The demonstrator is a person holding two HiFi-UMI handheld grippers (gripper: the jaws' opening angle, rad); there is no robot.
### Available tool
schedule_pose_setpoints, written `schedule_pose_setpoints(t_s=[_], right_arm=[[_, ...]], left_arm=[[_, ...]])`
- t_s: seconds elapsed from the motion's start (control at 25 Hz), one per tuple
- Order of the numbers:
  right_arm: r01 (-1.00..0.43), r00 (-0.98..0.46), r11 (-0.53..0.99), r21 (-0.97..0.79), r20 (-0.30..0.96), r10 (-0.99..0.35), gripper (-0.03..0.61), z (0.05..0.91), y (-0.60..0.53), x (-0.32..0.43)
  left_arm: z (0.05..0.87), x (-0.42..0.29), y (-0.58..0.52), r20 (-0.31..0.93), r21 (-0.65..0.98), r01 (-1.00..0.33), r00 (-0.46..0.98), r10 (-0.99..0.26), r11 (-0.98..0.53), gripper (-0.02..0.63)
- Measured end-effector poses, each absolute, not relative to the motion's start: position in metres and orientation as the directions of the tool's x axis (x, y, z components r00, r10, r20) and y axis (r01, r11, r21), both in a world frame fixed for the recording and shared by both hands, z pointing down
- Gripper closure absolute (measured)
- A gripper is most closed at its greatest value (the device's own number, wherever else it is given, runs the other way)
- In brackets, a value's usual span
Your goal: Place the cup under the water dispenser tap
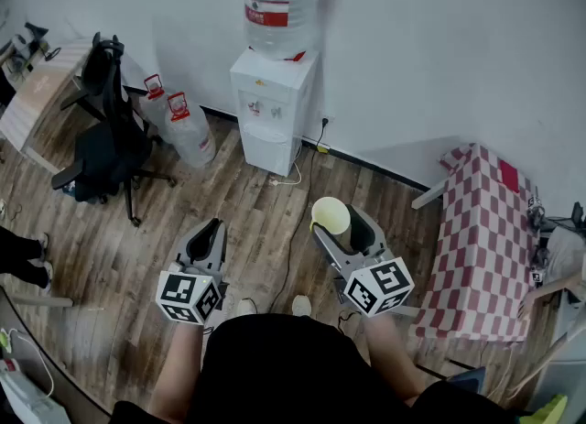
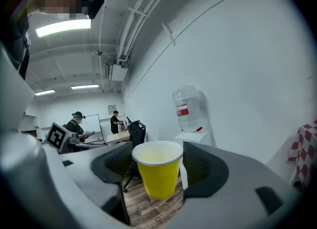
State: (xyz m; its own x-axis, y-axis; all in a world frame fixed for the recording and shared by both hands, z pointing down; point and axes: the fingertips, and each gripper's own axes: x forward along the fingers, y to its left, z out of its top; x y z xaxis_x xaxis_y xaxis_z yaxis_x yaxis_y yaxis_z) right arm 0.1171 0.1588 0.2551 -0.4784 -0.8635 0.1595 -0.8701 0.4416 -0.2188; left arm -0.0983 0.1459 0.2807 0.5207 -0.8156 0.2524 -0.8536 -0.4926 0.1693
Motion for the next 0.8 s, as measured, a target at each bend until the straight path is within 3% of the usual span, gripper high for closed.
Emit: schedule_pose_setpoints(t_s=[0.8], right_arm=[[-0.838,-0.53,0.479,-0.26,0.183,-0.828,0.249,0.281,0.17,0.162]], left_arm=[[0.293,-0.048,0.157,0.281,0.173,-0.873,0.488,-0.827,-0.456,0.578]])
